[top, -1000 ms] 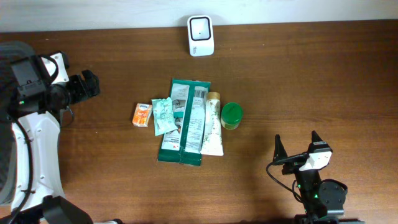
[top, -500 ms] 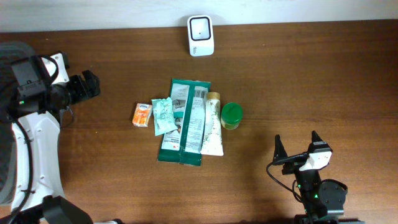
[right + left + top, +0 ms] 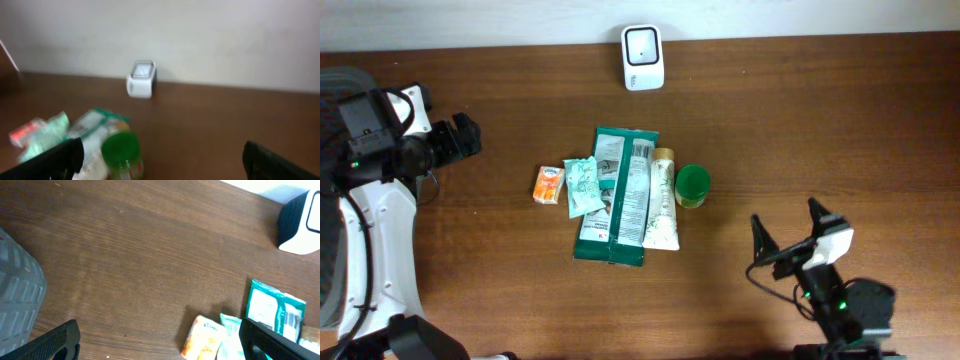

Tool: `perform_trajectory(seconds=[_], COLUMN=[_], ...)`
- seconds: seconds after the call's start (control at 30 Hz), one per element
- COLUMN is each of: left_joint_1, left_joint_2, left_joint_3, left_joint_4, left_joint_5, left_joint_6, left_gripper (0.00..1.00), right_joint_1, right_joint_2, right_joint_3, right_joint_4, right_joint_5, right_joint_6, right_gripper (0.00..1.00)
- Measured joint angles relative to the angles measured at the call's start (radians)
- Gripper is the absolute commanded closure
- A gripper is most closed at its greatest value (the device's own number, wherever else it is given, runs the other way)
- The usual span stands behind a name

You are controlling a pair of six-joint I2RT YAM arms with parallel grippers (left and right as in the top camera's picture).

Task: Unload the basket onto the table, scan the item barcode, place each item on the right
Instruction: 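Retract the left arm to the side and move the right arm toward the jar, then grasp the green-lidded jar with the right gripper and lift it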

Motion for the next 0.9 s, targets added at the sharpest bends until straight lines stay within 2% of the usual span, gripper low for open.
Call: perform_trajectory(seconds=[0.07,0.17,0.23,0.33,0.43,0.47,0.5,0.6,0.77,0.9], left_joint_1=[0.0,0.0,0.0,0.0,0.0,0.0,0.0,0.0,0.0,0.0], left_joint_2=[0.0,0.0,0.0,0.0,-0.001,-0.001,-0.001,-0.001,-0.001,-0.002], left_joint_3=[0.002,0.002,0.003,0.003,0.003,0.003,0.003,0.003,0.003,0.003], left_joint_4=[0.003,-0.002,0.002,0.001,-0.001,0.0,-0.002,-0.002,-0.001,-0.002], left_joint_5=[0.0,0.001,0.0,0.0,0.0,0.0,0.0,0.0,0.0,0.0], left_joint_6=[0.0,0.0,0.0,0.0,0.0,0.0,0.0,0.0,0.0,0.0], left_gripper=[0.01,0.01,0.01,0.01,0.01,0.01,0.01,0.01,0.01,0.01], right_joint_1=[0.0,0.0,0.0,0.0,0.0,0.0,0.0,0.014,0.197,0.307], right_joint_2=[0.156,0.436,0.615,0.871,1.028,1.061,1.094,1.196,1.404,1.547], right_joint_3=[0.184,0.484,0.698,1.012,1.141,1.148,1.149,1.149,1.284,1.363], right_joint_4=[-0.092,-0.328,-0.572,-0.841,-0.88,-0.867,-0.853,-0.812,-0.886,-0.958], right_joint_5=[-0.046,-0.101,-0.117,-0.126,-0.127,-0.127,-0.131,-0.146,-0.02,0.081], right_joint_6=[0.001,-0.002,-0.008,-0.06,-0.088,-0.09,-0.088,-0.082,-0.084,-0.094], right_gripper=[0.02,0.02,0.02,0.02,0.02,0.02,0.07,0.08,0.02,0.02])
